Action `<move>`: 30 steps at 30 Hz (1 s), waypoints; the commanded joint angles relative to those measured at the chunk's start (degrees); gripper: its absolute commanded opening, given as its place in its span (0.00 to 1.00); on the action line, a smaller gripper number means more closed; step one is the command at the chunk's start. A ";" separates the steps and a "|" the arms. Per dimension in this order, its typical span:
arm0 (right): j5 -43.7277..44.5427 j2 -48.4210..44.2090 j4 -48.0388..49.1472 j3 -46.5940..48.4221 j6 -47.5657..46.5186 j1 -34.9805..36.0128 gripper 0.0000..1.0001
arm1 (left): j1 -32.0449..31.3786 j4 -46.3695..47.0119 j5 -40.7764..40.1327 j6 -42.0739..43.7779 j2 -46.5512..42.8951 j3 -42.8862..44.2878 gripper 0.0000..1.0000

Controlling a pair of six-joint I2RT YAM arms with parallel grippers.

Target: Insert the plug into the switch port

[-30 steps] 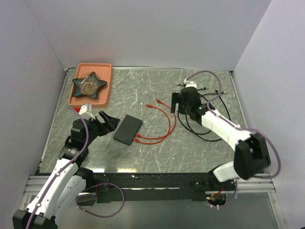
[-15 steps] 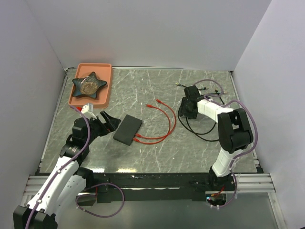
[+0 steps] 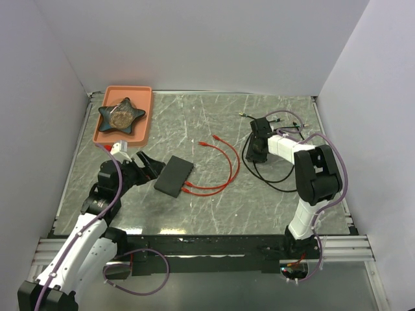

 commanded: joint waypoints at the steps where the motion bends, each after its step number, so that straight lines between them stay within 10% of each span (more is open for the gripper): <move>1: 1.59 1.13 -1.65 2.21 0.31 -0.46 0.38 | 0.22 1.44 1.55 0.47 -1.64 2.03 0.99; 3: 1.86 1.39 -1.65 2.48 -0.30 -0.63 0.29 | 0.22 1.27 1.64 0.47 -2.16 2.21 0.99; 5: 2.04 1.22 -1.65 2.31 -0.65 -0.63 0.00 | 0.22 1.18 1.64 0.47 -2.34 2.21 0.99; 17: 0.28 -5.80 0.99 0.11 -3.11 0.16 0.00 | 0.22 0.21 1.38 1.00 -2.87 2.47 0.99; 30: 0.49 -13.37 -4.99 8.81 -16.03 21.42 0.00 | 0.22 1.44 1.30 0.21 -2.16 1.77 0.99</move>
